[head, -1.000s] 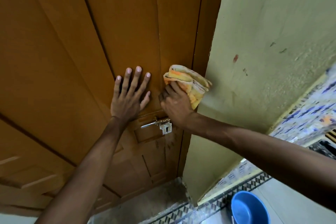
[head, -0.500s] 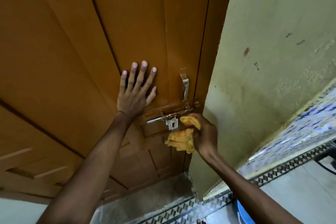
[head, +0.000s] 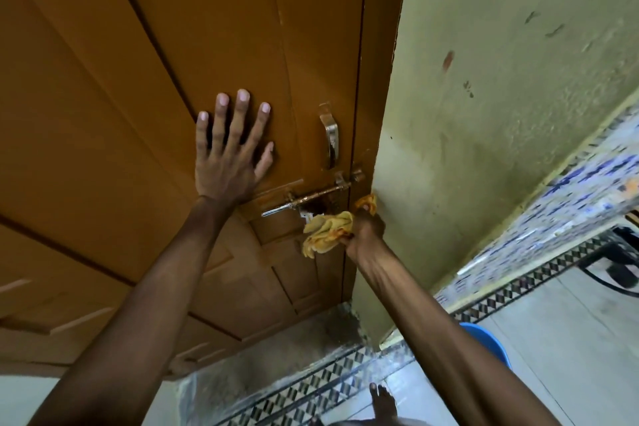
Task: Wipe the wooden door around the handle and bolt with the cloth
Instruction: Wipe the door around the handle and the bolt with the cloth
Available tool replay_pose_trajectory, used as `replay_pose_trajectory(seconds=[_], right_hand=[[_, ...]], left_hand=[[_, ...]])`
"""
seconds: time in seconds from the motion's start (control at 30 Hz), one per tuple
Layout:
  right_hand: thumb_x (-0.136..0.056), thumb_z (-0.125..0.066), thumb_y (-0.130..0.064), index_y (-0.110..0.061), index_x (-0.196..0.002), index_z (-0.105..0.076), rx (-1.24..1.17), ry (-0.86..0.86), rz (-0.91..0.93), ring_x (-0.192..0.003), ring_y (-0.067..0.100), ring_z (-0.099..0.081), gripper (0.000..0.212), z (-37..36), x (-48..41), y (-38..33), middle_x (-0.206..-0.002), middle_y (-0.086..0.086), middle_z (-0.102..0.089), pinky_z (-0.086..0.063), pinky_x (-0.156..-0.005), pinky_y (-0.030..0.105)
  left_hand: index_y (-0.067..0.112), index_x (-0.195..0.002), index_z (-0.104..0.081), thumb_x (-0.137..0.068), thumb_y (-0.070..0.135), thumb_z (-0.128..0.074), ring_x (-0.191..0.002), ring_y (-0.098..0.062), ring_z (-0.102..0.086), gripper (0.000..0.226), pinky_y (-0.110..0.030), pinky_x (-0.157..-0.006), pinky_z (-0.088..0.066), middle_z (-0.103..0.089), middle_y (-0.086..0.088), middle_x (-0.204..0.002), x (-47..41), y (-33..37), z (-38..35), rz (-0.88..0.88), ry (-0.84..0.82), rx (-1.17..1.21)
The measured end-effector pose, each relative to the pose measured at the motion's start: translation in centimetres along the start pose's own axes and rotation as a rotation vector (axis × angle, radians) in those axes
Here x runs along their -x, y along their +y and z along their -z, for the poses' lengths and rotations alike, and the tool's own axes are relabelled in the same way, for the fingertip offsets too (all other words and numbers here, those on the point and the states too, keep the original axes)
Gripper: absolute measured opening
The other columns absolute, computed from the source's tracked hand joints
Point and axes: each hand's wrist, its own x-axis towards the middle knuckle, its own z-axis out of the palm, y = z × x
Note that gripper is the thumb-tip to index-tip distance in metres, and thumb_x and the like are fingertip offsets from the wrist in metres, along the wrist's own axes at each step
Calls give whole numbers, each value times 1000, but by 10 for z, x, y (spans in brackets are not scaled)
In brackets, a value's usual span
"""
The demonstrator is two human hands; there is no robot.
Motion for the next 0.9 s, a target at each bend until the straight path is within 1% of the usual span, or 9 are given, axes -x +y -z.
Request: replay_pose_trajectory(seconds=[0.1,0.2,0.3,0.37,0.43,0.47,0.53,0.73,0.9], right_hand=[[-106,-30,-21,-8,-104,-60,-84,-170,-141,-102,29,-58,33,-17,2,18,-97,15,-63,-41,-108,45],[-104,-28,-22,-4,-117,-59,-135,-235,-199,-116,33,-56,39,-35,-7,40,-114,15,-63,-40,-109,51],[-103,-25,-29,-5,-124,-57,-143,-269,-238,-111,43,-59,45,-47,-16,55,-133,20,-56,-54,-84,54],[-107,-18,-21,2,-138,-46,-282,-331,-370,-124,49,-48,48,-51,-21,58,-145,24,-44,-59,-67,38],[-107,-15,-11,8,-144,-34,-442,-291,-437,-135,48,-36,46,-50,-26,61,-150,26,-34,-56,-85,29],[-106,-16,-19,3,-146,-33,-461,-321,-444,-138,47,-32,49,-56,-28,63,-153,24,-31,-45,-105,39],[-103,-22,-35,-10,-148,-37,-254,-314,-366,-142,44,-28,53,-62,-28,66,-155,19,-31,-19,-118,55],[-102,-32,-24,-14,-103,-61,-228,-245,-187,-129,39,-49,31,-69,-43,75,-124,16,-58,-36,-111,53],[-98,-42,-26,-15,-106,-62,-90,-303,-99,-99,34,-63,24,-64,-45,58,-110,17,-66,-49,-93,51]], left_hand=[[25,-157,-31,-102,53,-46,-154,-25,10,63,-46,-124,-3,9,-4,-166,-1,0,0,0,4,-11],[25,-156,-34,-101,52,-47,-154,-25,9,62,-46,-124,-5,-7,-4,-164,0,1,-1,-5,15,-24],[24,-155,-36,-101,52,-48,-154,-25,9,62,-47,-123,-7,-7,-5,-166,0,0,-2,-7,26,-35],[24,-155,-36,-101,52,-48,-153,-26,10,62,-47,-122,-8,-18,-8,-164,0,1,-3,-7,24,-42],[24,-155,-36,-100,52,-48,-153,-26,9,62,-47,-121,-10,-31,-9,-157,1,1,-4,-8,27,-42],[24,-155,-36,-100,52,-49,-153,-26,10,62,-47,-121,-10,-31,-9,-156,2,1,-4,-8,28,-46],[25,-155,-35,-100,52,-49,-153,-26,10,63,-47,-121,-10,-30,-9,-156,2,2,-5,-6,29,-58],[24,-154,-37,-100,52,-49,-153,-26,11,62,-48,-120,-11,-30,-9,-154,3,1,-6,-8,32,-66],[25,-156,-33,-100,53,-49,-153,-26,12,64,-47,-120,-11,-30,-9,-154,2,1,-5,-4,29,-76]])
